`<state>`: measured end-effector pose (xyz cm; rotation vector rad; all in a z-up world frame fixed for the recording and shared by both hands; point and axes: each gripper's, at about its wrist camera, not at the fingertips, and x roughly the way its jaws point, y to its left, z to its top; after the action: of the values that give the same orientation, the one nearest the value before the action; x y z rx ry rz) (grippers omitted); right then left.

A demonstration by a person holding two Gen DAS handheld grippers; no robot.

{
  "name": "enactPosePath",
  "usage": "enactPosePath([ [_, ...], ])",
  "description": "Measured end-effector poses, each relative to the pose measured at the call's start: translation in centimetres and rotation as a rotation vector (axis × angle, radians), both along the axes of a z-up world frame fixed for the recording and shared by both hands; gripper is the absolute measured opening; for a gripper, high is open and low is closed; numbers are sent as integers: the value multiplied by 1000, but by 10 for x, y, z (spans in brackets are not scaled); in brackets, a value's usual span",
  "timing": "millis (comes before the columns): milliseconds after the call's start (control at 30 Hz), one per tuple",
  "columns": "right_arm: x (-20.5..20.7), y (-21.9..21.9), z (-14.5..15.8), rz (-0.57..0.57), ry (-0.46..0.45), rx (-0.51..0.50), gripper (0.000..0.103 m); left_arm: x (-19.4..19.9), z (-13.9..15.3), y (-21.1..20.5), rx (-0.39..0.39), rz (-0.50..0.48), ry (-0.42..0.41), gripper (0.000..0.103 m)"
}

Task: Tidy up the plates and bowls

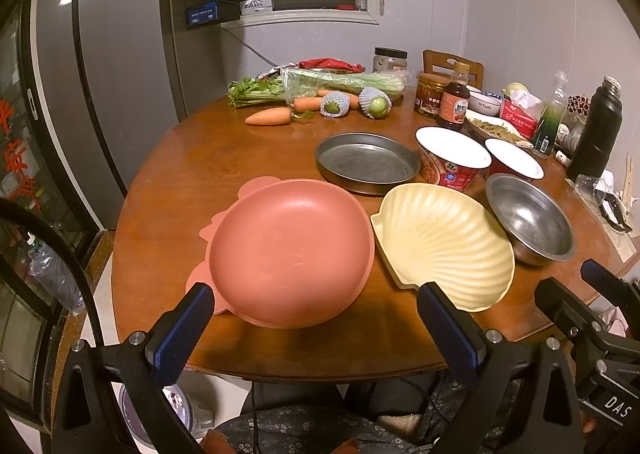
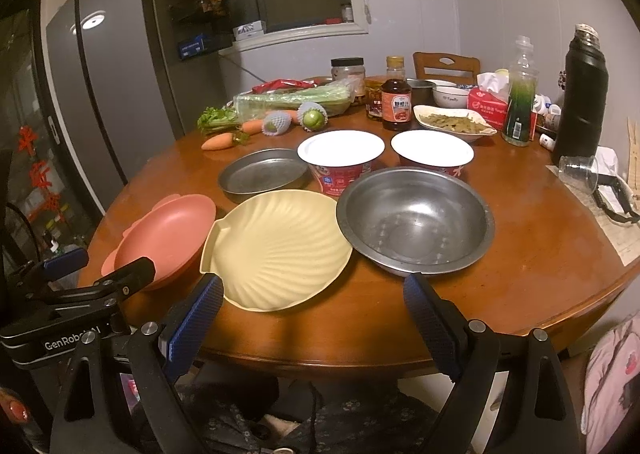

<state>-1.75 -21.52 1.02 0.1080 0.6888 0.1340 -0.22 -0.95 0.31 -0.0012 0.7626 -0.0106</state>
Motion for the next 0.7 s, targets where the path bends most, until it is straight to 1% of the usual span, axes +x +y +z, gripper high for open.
enactPosePath([
  [700, -2, 0, 2, -1, -1, -8, 92, 0, 1, 4, -2, 1, 2, 102],
])
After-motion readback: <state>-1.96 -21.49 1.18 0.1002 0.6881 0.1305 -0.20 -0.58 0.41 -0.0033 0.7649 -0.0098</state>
